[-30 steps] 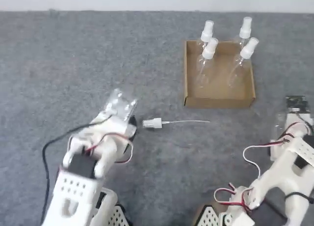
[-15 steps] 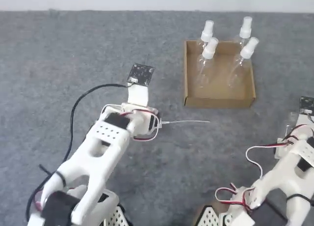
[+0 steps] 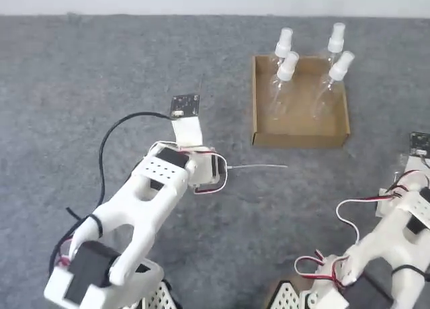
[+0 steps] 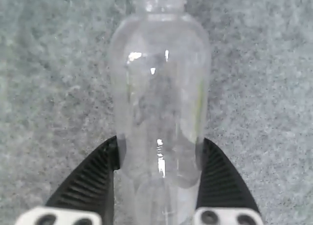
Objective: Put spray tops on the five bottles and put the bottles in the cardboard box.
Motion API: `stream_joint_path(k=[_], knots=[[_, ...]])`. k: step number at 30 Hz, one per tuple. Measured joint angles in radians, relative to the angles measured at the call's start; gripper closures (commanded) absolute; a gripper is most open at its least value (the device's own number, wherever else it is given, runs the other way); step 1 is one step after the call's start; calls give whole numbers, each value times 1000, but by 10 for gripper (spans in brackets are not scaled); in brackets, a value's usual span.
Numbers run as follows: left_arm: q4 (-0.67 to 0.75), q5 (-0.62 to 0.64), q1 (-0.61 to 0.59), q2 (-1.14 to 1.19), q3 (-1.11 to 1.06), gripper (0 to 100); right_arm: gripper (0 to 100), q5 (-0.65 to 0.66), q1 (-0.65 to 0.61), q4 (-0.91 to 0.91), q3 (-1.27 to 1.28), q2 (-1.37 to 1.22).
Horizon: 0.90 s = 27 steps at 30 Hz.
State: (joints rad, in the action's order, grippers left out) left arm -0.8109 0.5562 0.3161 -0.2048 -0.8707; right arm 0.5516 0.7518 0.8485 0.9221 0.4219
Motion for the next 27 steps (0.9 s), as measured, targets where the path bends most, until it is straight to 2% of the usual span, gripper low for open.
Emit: stream_joint_path(k=[12, 15, 27], knots=[[-3, 6, -2, 80, 34, 822, 887, 0, 0, 0, 0, 0], [-2, -48, -11, 83, 37, 824, 884, 0, 0, 0, 0, 0], [-15, -305, -288, 117, 34, 826, 882, 0, 0, 0, 0, 0]])
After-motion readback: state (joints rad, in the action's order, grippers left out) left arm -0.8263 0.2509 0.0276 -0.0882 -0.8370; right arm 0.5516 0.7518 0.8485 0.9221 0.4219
